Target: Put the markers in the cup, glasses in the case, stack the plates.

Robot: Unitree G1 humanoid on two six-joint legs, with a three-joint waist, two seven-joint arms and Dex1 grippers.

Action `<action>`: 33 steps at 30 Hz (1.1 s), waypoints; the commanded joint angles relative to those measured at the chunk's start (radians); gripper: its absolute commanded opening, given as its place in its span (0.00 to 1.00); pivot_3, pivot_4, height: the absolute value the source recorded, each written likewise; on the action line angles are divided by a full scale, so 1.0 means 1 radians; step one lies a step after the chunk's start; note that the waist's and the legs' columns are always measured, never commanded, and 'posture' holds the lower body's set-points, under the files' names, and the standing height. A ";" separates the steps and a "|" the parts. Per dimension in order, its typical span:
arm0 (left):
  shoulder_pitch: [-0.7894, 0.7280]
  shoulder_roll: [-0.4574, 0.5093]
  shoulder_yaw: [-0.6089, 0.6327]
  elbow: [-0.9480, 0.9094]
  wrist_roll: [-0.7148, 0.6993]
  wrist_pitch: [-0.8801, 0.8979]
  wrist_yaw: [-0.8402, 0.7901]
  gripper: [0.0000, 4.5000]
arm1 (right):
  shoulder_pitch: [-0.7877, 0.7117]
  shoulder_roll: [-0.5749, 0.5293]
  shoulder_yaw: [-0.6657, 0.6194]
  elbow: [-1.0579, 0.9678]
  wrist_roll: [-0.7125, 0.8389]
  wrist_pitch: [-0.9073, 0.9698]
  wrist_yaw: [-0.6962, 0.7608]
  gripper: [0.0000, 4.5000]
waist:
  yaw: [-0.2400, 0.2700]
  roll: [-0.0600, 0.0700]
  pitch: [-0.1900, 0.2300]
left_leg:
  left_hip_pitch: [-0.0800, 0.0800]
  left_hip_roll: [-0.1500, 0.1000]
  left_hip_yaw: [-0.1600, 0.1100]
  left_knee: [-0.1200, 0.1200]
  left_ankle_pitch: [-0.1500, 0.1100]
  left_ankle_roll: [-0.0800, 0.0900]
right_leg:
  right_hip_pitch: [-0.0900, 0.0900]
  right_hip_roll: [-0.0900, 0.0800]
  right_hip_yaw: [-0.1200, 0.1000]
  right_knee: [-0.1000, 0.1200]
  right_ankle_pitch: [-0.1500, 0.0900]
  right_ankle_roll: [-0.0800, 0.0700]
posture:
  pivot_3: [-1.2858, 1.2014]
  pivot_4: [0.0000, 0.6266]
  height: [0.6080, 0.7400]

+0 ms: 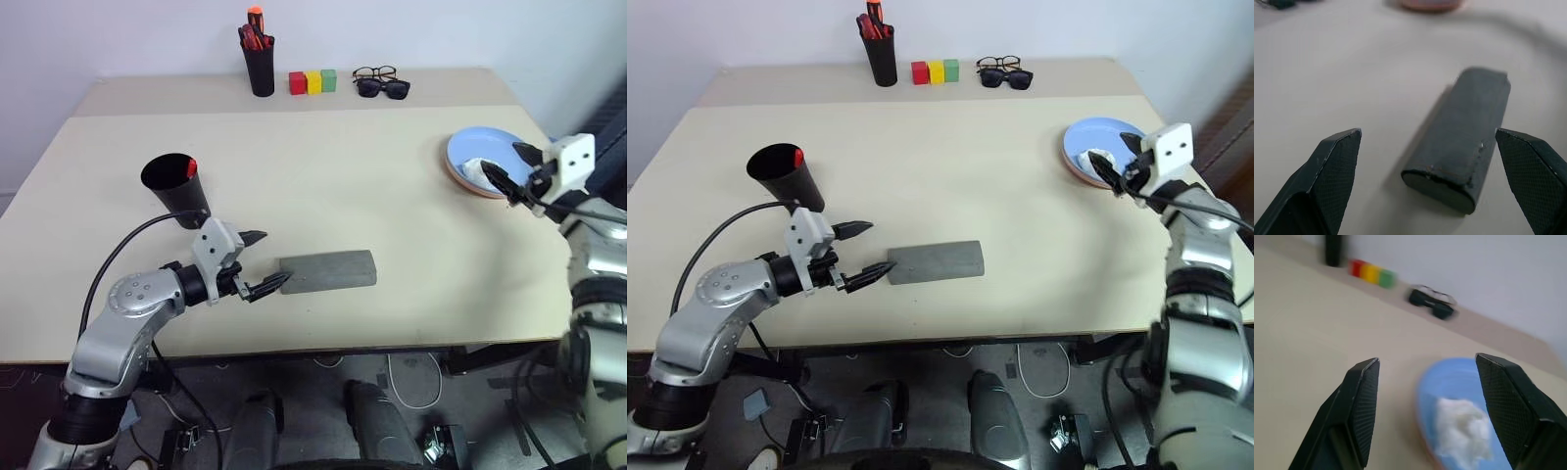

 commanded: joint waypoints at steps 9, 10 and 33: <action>0.253 -0.043 0.185 -0.024 -0.023 -0.210 0.022 1.00 | 0.761 -0.137 -0.383 -0.729 0.328 0.356 0.226 0.70 | -0.001 -0.001 -0.001 | 0.005 0.000 0.003 -0.001 -0.001 0.001 | 0.002 0.000 0.002 -0.001 -0.004 -0.004 | 0.52 0.24 1.00; 0.274 -0.048 0.197 -0.019 -0.019 -0.228 0.030 1.00 | 0.804 -0.127 -0.408 -0.749 0.341 0.368 0.226 0.70 | -0.007 -0.002 -0.001 | 0.006 0.000 0.004 0.000 -0.001 0.001 | 0.003 0.000 0.003 -0.001 -0.004 -0.004 | 0.52 0.24 1.00; 0.178 -0.131 0.098 0.248 0.134 -0.501 0.095 1.00 | 0.716 0.074 -0.269 -0.612 0.287 0.257 0.141 0.70 | 0.002 -0.003 -0.003 | 0.014 0.002 -0.001 -0.012 -0.004 0.004 | 0.010 0.008 0.006 -0.016 0.000 -0.008 | 0.52 0.24 1.00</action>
